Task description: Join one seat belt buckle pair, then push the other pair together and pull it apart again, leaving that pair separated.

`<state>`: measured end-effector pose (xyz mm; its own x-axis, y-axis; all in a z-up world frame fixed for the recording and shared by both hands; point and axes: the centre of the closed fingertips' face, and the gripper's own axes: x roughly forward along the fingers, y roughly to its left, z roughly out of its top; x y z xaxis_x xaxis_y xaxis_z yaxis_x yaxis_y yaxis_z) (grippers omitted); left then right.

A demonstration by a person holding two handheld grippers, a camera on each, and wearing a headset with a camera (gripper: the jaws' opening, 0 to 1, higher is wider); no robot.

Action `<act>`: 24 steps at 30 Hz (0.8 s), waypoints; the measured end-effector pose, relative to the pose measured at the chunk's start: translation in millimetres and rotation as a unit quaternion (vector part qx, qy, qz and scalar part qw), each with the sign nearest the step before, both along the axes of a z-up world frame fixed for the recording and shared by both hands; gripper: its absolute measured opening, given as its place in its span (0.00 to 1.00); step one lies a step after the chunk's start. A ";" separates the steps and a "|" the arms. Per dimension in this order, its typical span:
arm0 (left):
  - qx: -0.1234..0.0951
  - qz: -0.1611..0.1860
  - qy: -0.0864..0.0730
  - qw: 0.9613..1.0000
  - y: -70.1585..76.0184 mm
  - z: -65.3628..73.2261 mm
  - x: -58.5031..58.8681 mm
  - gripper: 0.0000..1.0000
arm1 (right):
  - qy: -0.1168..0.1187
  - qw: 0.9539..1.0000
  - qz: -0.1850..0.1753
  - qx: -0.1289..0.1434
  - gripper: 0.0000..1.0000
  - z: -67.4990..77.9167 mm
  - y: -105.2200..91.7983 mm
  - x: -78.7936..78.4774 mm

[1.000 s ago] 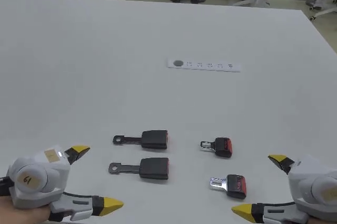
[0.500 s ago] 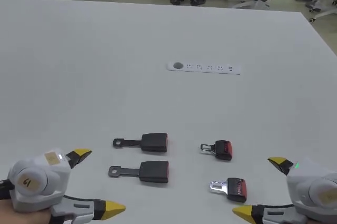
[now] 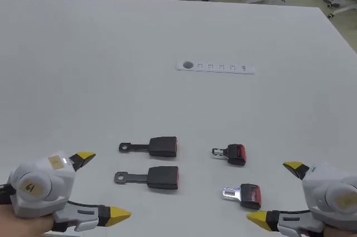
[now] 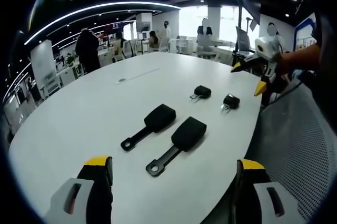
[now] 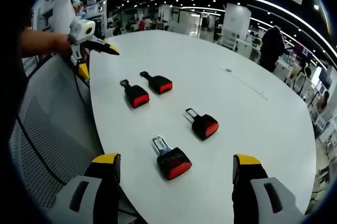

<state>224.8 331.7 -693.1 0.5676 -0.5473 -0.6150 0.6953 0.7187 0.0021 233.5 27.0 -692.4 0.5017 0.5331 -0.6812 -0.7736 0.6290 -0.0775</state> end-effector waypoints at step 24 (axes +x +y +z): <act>0.006 0.026 0.015 1.000 11.4 -1.7 1.4 0.92 | 0.000 1.000 0.016 -0.016 0.84 -1.2 -1.7 -4.4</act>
<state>226.2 343.1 -694.7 0.5762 -0.5102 -0.6385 0.6565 0.7543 -0.0103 229.1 25.2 -693.5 0.4859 0.5264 -0.6977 -0.7926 0.6018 -0.0979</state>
